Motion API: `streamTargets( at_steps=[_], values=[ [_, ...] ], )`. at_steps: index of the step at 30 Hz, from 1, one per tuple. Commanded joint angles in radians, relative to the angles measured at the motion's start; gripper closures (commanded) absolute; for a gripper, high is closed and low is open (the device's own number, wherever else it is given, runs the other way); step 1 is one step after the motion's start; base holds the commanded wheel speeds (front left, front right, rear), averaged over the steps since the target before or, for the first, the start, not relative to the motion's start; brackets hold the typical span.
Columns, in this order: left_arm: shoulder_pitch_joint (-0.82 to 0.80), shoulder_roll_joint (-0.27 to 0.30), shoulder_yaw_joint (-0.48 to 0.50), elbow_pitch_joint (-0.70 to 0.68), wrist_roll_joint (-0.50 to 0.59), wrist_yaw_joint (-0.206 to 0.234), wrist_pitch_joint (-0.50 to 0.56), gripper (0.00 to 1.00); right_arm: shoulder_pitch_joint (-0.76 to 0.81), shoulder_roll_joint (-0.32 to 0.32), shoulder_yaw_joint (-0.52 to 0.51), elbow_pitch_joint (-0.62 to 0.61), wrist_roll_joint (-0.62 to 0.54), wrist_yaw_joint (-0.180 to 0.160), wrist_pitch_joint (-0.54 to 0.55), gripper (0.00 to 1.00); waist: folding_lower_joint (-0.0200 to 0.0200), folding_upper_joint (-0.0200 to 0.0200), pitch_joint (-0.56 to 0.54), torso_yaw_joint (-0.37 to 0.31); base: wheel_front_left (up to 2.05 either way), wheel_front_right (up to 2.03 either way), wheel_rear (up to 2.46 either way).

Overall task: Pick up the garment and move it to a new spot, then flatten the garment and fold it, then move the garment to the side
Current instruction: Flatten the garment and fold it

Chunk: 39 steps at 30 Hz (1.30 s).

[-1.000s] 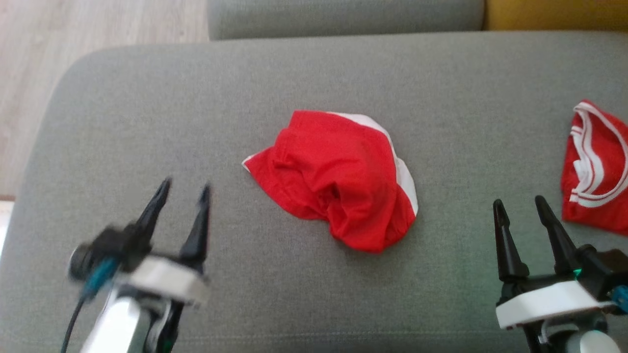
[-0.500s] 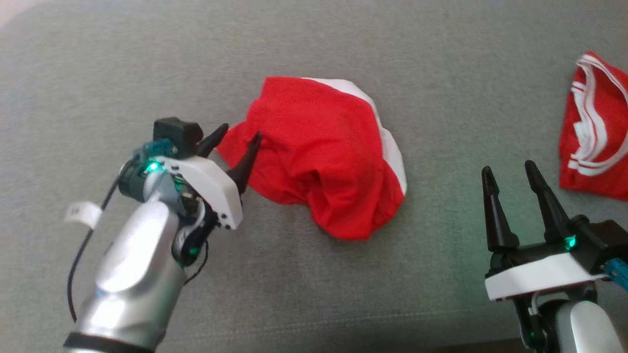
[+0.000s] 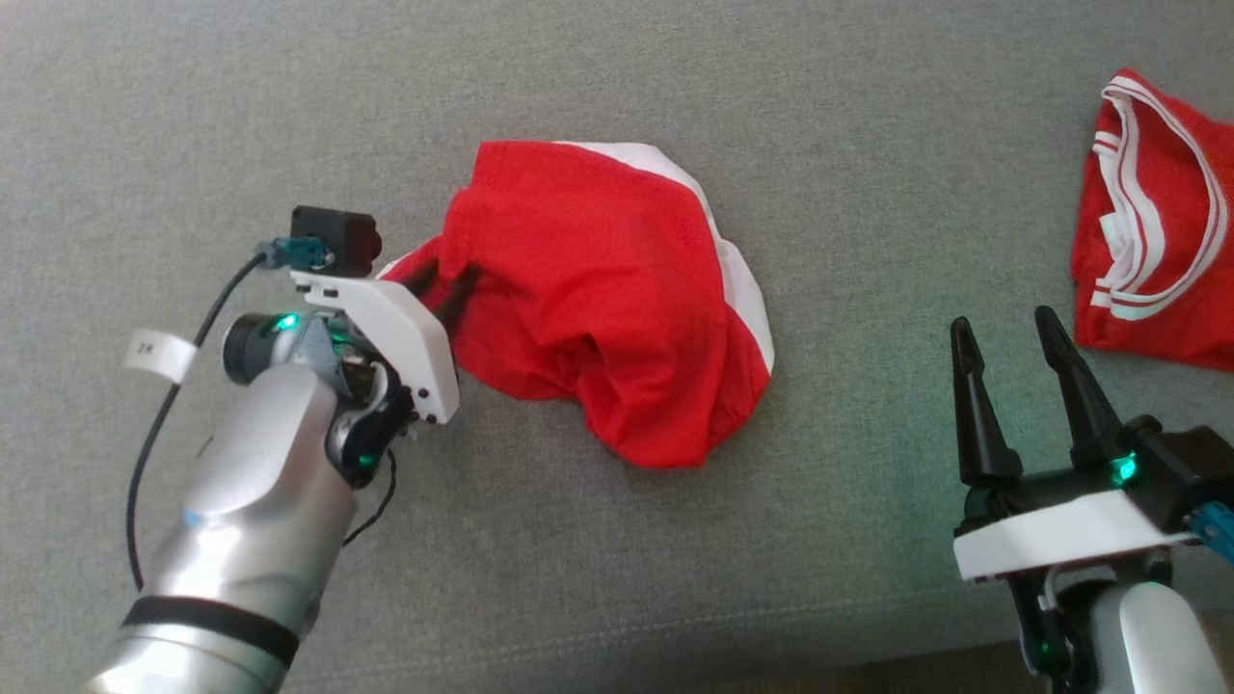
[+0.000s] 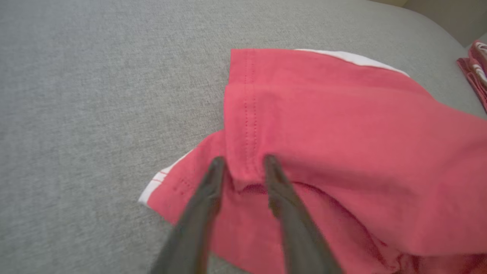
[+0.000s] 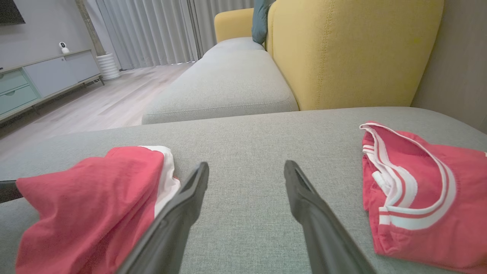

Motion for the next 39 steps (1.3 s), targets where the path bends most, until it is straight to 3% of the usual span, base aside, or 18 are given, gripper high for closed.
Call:
streamTargets(
  at_steps=[1, 7, 12, 17, 25, 38, 39],
  values=[
    [-0.051, 0.016, 0.013, -0.017, -0.016, -0.006, -0.009, 1.00, -0.027, -0.005, 0.020, -0.030, 0.003, -0.001, -0.013, 0.00, -0.0001, 0.0000, 0.001, 0.000, 0.00, 0.00, 0.00],
    [-0.063, 0.042, -0.043, -0.037, -0.026, -0.006, -0.086, 1.00, -0.021, -0.005, 0.005, -0.029, 0.008, -0.001, -0.018, 0.00, -0.0001, 0.0000, -0.009, 0.011, 0.00, 0.00, 0.00],
    [-0.008, 0.077, -0.062, -0.132, 0.002, 0.000, -0.161, 1.00, -0.002, -0.005, -0.010, -0.017, 0.016, -0.001, -0.014, 0.00, -0.0001, 0.0000, -0.050, 0.031, 0.00, 0.00, 0.00],
    [0.176, 0.143, -0.062, -0.330, -0.004, 0.054, -0.158, 1.00, 0.016, -0.005, -0.017, -0.008, 0.029, -0.001, -0.012, 0.00, -0.0001, 0.0000, -0.087, 0.054, 0.00, 0.00, 0.00],
    [0.495, 0.266, -0.083, -0.633, -0.016, 0.169, -0.048, 1.00, 0.031, -0.005, -0.023, -0.005, 0.032, -0.001, 0.003, 0.00, -0.0001, 0.0000, -0.111, 0.085, 0.00, 0.00, 0.00],
    [0.661, 0.307, -0.038, -0.642, -0.070, 0.262, -0.037, 1.00, 0.050, -0.005, -0.034, -0.012, 0.020, -0.001, 0.029, 0.00, -0.0001, 0.0000, -0.136, 0.095, 0.00, 0.00, 0.00],
    [0.661, 0.304, -0.035, -0.639, -0.069, 0.263, -0.049, 0.95, 0.050, -0.005, -0.035, -0.016, 0.018, -0.001, 0.030, 0.00, -0.0001, 0.0000, -0.137, 0.096, 0.00, 0.00, 0.00]
  ],
)
